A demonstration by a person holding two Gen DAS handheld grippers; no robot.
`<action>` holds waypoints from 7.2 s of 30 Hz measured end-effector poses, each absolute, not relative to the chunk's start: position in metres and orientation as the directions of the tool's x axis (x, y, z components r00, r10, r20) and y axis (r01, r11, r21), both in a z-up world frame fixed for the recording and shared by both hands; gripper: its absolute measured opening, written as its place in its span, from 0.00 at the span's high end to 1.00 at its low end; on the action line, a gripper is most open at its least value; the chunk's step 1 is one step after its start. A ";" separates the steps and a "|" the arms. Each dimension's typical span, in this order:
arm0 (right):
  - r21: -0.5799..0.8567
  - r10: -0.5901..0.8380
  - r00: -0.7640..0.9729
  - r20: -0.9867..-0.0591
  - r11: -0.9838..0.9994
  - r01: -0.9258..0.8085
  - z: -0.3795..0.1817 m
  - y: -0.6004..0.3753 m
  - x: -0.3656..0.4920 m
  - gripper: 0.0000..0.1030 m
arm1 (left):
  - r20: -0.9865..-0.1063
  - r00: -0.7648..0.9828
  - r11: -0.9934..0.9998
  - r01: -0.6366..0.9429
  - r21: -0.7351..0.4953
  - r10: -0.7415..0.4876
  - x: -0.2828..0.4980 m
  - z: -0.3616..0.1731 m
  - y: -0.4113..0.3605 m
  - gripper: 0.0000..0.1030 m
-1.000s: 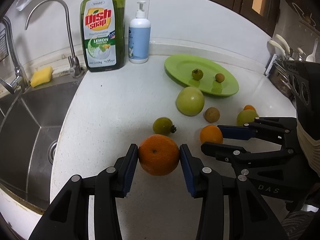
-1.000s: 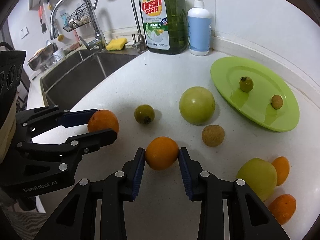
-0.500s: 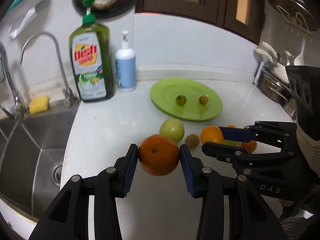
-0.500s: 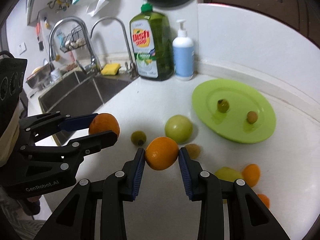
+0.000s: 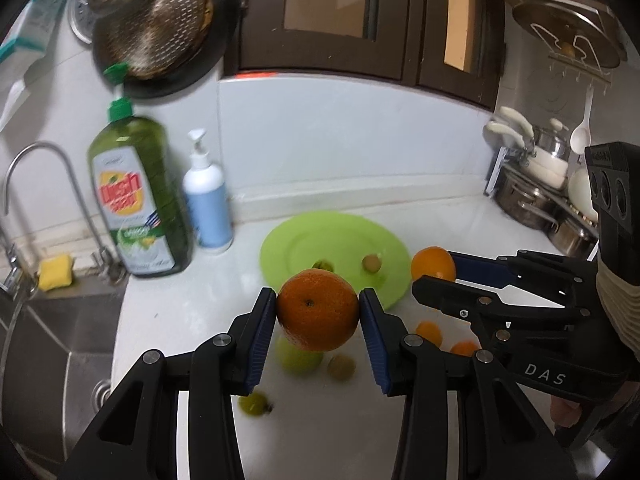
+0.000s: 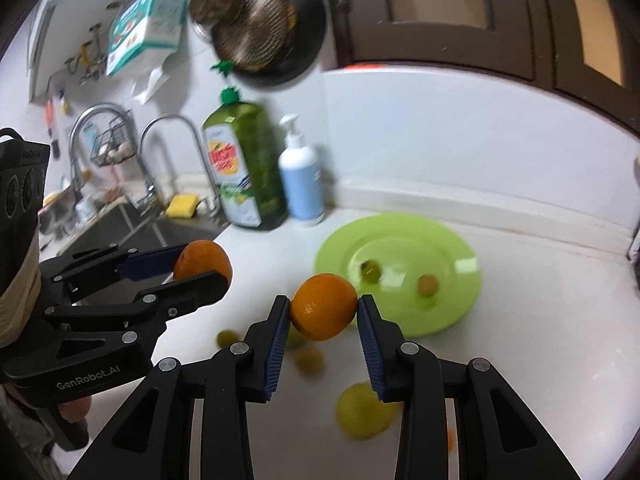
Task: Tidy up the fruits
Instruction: 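Carry the orange with the left tool while the right tool carries the mandarin over the plate, then open the left tool on the plate while the right tool releases the mandarin, then withdraw both open tools from the plate toward the remaining fruits, then grasp the small green tomato with the left tool while the right tool grasps a brown fruit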
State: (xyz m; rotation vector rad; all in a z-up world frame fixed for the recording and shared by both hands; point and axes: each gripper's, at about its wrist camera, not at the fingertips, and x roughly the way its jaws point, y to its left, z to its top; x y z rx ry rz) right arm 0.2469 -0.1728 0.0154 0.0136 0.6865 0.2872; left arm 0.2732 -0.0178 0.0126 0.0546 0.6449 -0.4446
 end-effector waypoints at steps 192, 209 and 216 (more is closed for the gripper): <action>-0.049 0.116 0.508 -0.853 0.953 -0.299 -0.099 -0.105 0.290 0.70 | -0.794 0.542 0.915 0.401 -0.042 -0.274 0.288 -0.116 0.019 0.67; -0.035 0.136 0.526 -0.840 0.952 -0.303 -0.092 -0.106 0.284 0.71 | -0.780 0.559 0.923 0.380 -0.062 -0.283 0.287 -0.102 0.022 0.72; -0.035 0.138 0.531 -0.836 0.952 -0.303 -0.091 -0.106 0.281 0.71 | -0.775 0.563 0.925 0.375 -0.071 -0.287 0.287 -0.106 0.023 0.71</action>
